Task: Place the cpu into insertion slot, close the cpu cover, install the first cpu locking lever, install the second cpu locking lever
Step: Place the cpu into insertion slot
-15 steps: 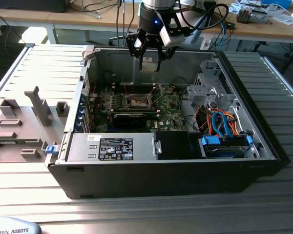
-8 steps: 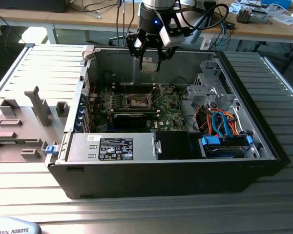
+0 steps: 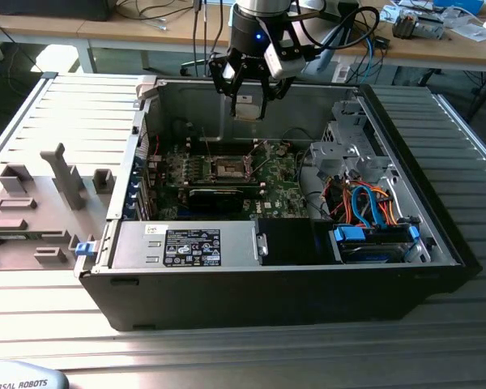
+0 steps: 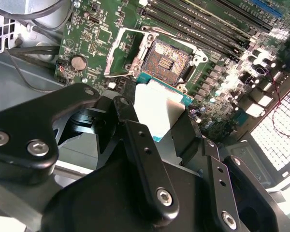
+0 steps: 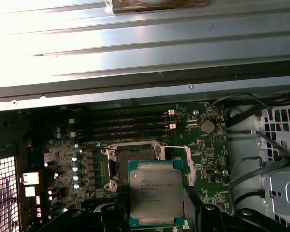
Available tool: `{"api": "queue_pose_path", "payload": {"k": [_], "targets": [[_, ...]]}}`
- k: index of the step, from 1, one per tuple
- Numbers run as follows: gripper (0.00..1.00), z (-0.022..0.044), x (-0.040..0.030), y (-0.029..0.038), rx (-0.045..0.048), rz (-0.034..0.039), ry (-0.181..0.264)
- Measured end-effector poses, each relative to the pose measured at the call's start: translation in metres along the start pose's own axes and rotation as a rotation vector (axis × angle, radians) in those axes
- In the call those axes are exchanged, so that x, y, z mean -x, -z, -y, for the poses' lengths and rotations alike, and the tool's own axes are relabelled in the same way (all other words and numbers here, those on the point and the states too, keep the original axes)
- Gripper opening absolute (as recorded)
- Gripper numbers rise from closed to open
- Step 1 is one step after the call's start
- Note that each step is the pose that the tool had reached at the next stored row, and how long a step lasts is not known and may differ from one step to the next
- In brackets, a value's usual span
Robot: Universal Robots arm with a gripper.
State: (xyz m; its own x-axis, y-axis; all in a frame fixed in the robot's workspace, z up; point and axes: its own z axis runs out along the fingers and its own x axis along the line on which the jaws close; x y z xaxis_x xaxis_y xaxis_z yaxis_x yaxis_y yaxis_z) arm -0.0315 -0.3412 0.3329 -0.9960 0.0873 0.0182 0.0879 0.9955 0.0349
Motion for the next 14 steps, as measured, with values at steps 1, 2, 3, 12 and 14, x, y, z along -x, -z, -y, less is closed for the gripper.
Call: {"api": "queue_pose_path", "payload": {"k": [1, 2, 3, 12, 14], "targets": [[0.54, 0.0, 0.0, 0.0, 0.0, 0.0, -0.001], [0.54, 0.0, 0.0, 0.0, 0.0001, 0.0001, -0.002], [0.54, 0.0, 0.0, 0.0, 0.0001, 0.0, -0.003], [0.54, 0.0, 0.0, -0.0001, 0.0002, 0.0004, -0.011], [0.54, 0.0, 0.0, -0.0001, 0.0002, 0.0005, -0.013]]}}
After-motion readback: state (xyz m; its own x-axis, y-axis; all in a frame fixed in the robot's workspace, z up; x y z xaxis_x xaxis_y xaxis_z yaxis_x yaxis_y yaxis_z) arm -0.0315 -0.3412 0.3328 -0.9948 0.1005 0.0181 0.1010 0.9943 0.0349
